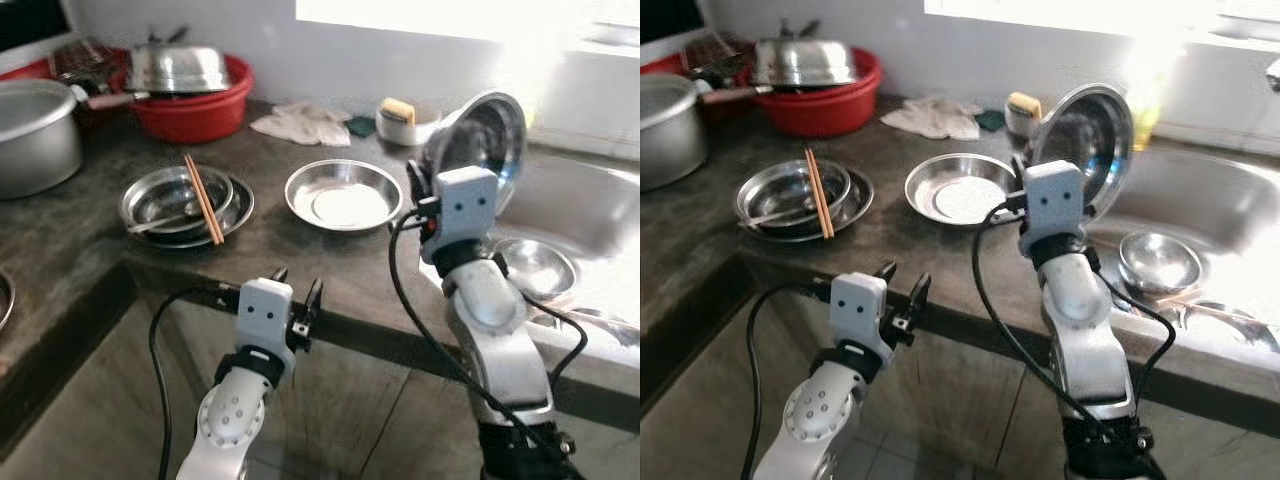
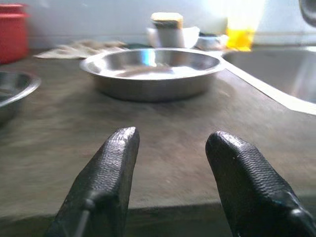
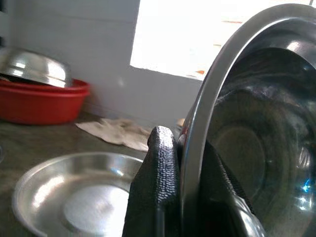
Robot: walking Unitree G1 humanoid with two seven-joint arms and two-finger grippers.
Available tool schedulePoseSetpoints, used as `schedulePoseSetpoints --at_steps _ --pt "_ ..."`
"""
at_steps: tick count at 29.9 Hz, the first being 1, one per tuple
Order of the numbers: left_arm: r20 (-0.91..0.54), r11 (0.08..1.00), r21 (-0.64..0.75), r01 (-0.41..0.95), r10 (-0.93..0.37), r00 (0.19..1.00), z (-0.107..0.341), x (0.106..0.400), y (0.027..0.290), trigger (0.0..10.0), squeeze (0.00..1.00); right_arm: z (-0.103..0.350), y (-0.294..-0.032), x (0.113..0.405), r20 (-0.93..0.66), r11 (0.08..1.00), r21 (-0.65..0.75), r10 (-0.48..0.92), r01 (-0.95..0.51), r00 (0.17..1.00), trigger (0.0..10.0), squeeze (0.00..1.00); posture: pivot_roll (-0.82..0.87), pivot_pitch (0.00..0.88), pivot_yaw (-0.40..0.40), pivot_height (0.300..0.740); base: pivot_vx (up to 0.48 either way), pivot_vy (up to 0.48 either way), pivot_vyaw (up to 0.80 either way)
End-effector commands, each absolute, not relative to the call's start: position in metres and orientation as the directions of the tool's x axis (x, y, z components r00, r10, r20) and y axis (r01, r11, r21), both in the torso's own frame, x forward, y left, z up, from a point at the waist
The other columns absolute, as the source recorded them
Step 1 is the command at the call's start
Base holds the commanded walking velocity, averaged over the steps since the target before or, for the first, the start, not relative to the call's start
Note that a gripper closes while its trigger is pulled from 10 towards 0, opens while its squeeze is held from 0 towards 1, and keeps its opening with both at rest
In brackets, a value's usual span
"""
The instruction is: Kitchen organization
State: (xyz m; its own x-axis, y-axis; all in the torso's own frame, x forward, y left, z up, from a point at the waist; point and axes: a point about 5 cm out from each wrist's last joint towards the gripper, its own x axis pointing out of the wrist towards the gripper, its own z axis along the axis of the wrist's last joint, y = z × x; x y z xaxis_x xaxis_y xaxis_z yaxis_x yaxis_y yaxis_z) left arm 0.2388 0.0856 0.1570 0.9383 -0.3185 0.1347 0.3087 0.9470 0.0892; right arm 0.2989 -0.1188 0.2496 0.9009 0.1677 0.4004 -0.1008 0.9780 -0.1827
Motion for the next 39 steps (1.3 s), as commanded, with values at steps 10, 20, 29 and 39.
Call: schedulePoseSetpoints --at_steps 10,20,29,39 --pt "0.116 0.948 0.088 0.307 -0.316 0.942 0.155 0.24 0.081 10.0 0.0 0.251 -0.124 0.3 0.356 0.975 -0.205 0.158 -0.088 0.921 10.0 0.0 0.07 0.075 -0.021 0.74 0.0 -0.207 -0.39" --pt "0.115 0.943 0.115 0.312 -0.324 0.939 0.153 0.239 0.081 10.0 0.0 0.253 -0.133 0.315 0.3 0.978 -0.187 0.146 -0.092 0.943 10.0 0.0 0.07 0.069 -0.026 0.74 0.184 -0.344 0.0" --pt "0.11 0.953 0.096 0.288 -0.298 0.948 0.152 0.241 0.083 10.0 0.0 0.252 -0.142 0.332 0.182 0.963 -0.228 0.188 -0.145 0.965 10.0 0.0 0.07 0.073 -0.029 0.74 0.271 -0.323 0.0" --pt "0.089 0.957 0.071 0.28 -0.285 0.954 0.15 0.24 0.085 10.0 0.0 0.239 -0.167 0.371 -0.073 0.943 -0.288 0.15 -0.165 0.986 10.0 0.0 0.08 0.101 -0.028 0.74 0.0 0.0 0.0"
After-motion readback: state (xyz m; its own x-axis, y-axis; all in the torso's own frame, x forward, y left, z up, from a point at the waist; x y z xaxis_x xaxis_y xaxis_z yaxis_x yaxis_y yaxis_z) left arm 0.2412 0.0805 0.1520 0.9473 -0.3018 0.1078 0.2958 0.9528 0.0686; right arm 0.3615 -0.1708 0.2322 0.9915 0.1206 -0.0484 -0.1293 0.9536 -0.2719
